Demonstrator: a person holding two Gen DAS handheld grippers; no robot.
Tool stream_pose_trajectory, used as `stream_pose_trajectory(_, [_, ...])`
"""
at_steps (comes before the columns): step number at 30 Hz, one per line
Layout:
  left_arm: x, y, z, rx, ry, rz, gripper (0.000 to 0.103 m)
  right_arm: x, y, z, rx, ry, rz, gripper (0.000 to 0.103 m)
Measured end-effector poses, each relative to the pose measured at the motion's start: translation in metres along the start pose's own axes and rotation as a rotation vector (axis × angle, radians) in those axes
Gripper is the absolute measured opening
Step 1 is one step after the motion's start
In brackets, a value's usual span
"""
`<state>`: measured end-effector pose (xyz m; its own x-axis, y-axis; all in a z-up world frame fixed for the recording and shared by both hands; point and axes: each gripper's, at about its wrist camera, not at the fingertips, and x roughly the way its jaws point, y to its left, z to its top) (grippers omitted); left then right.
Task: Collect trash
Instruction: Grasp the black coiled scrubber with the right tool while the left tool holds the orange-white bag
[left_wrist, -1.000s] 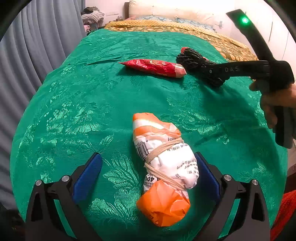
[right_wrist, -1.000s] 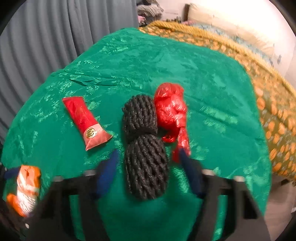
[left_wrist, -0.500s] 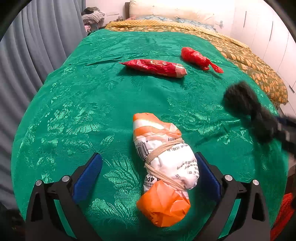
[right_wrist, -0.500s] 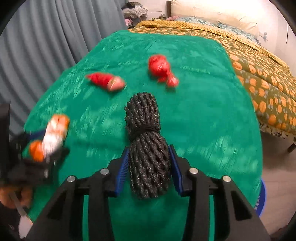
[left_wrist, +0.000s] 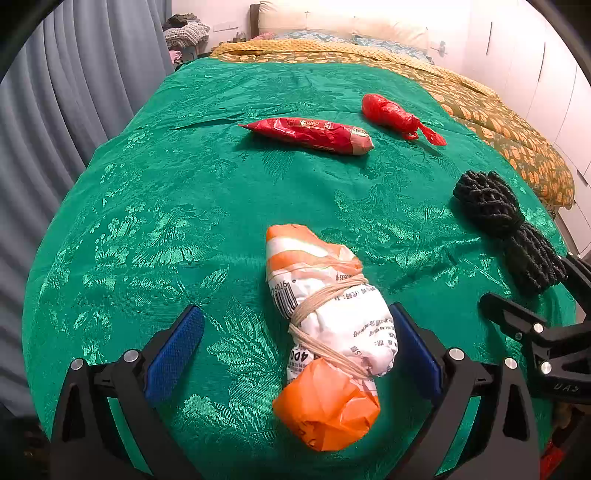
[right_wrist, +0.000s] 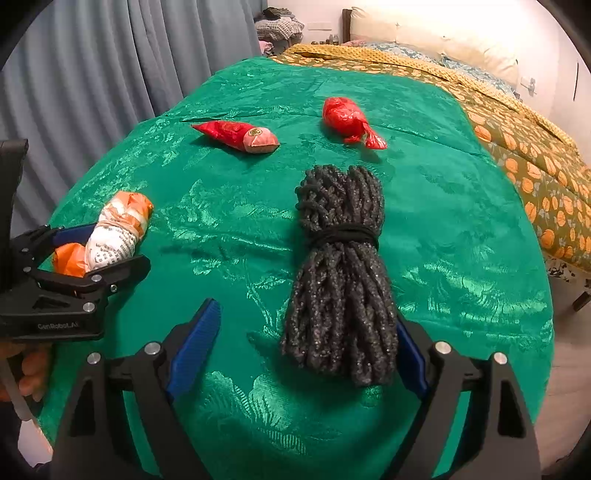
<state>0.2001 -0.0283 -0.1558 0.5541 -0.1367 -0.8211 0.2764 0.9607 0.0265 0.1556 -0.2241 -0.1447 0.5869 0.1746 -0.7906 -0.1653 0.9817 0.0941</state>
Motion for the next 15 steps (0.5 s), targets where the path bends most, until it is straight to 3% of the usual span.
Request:
stream_pose_trajectory(11, [0.0002,0.0002,0.0002,0.0,0.0,0.0,0.097,-0.0003,0.0001,-0.0022,0.002,-0.002,-0.006,0.084])
stream_pose_trajectory(15, [0.0003,0.0012,0.0001,0.009,0.008,-0.024,0.097,-0.009,-0.0084,-0.0084,0.033,0.005,0.058,0.085])
